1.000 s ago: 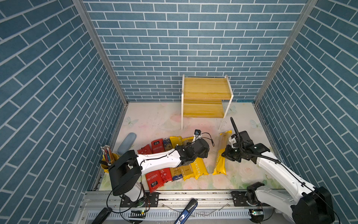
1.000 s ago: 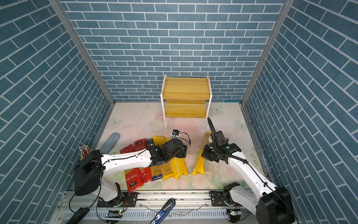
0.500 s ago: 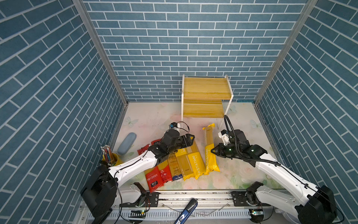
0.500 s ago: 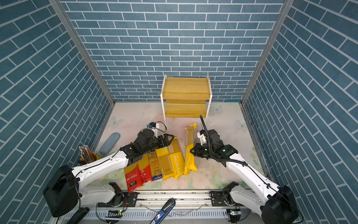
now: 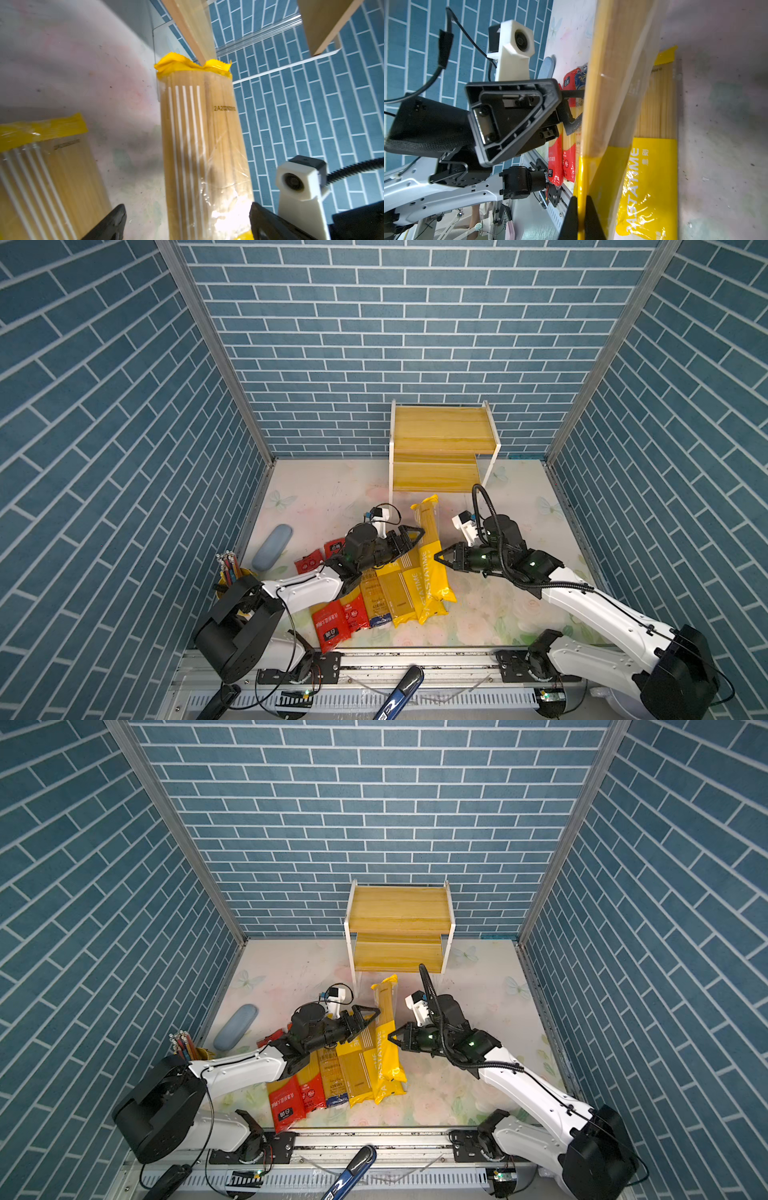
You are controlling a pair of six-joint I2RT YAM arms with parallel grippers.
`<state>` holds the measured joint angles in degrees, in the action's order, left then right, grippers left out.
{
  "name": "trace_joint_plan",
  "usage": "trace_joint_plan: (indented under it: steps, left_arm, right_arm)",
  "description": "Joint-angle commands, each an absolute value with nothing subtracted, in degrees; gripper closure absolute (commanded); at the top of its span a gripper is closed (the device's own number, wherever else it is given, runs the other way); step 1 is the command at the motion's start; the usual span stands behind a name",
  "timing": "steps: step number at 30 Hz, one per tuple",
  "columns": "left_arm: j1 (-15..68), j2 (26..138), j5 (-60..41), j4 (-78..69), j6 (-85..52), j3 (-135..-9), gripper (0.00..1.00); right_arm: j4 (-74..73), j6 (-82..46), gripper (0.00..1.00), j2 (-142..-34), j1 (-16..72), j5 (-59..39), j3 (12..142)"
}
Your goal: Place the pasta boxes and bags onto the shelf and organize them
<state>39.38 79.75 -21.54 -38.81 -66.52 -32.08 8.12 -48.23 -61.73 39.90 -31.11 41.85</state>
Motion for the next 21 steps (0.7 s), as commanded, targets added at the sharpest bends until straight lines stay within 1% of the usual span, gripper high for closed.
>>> trace_joint_plan:
  steps: [1, 7, 11, 15, 19, 21]
  left_arm:
    - [40.4, 81.32, -23.47, -46.61, -68.89, -32.56, 0.07]
    - [40.61, 83.75, -24.49, -51.67, -70.75, -34.37, 0.09]
    - [40.35, 84.1, -25.05, -52.18, -70.66, -35.41, 0.13]
    - [39.06, 83.5, -26.3, -53.38, -71.87, -35.92, 0.25]
    - [37.8, 80.35, -26.59, -49.2, -70.75, -36.34, 0.42]
    - [37.71, 79.08, -26.51, -47.68, -70.08, -36.78, 0.46]
  right_arm:
    - [-5.37, -50.22, 1.0, -61.51, 40.65, -34.61, 47.62]
    - [-8.24, -51.59, 1.0, -62.14, 41.03, -36.47, 47.6]
    - [-8.87, -51.59, 1.0, -62.23, 41.02, -36.6, 47.41]
    - [-9.88, -52.09, 1.0, -62.5, 41.04, -37.07, 46.57]
    - [-12.57, -53.97, 1.0, -62.27, 41.13, -37.97, 45.37]
    - [-13.83, -54.96, 1.0, -62.31, 41.04, -38.32, 45.01]
